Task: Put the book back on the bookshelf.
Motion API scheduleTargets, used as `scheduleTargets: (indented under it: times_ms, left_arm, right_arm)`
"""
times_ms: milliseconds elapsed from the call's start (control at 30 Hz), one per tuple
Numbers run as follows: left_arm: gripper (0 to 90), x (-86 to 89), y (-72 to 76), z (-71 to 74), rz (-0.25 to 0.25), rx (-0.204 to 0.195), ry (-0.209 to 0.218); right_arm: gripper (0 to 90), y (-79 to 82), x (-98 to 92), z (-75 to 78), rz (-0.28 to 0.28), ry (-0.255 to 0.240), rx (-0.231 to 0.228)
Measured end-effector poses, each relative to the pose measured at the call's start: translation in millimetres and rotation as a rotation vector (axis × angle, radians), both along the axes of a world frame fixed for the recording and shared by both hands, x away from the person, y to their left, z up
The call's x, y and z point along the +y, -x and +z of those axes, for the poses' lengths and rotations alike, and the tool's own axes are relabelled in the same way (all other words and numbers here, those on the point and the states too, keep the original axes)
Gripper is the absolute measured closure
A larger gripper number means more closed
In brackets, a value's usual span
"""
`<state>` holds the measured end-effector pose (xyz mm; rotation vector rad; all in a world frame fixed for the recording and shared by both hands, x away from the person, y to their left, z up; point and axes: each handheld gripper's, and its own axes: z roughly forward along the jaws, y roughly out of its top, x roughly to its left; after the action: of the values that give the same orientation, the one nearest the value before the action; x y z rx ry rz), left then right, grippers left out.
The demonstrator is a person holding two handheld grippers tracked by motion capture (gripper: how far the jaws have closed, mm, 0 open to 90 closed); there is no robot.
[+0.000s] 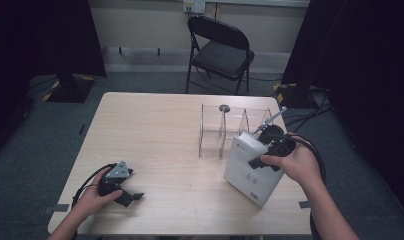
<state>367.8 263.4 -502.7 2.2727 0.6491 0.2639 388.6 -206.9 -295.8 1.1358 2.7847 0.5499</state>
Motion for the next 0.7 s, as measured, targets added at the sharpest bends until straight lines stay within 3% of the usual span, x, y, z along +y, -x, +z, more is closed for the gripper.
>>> scheduleTargets:
  times_ms: [300,700]
  left_arm:
    - [0.0,0.0,0.0,0.0,0.0,0.0,0.0]
    - [0.0,0.0,0.0,0.0,0.0,0.0,0.0]
  right_arm:
    - [52.3,0.6,-13.3,0.5,-0.032,-0.023,0.019]
    - [52.3,2.1,-28.4,0.9,-0.079,-0.007,0.017]
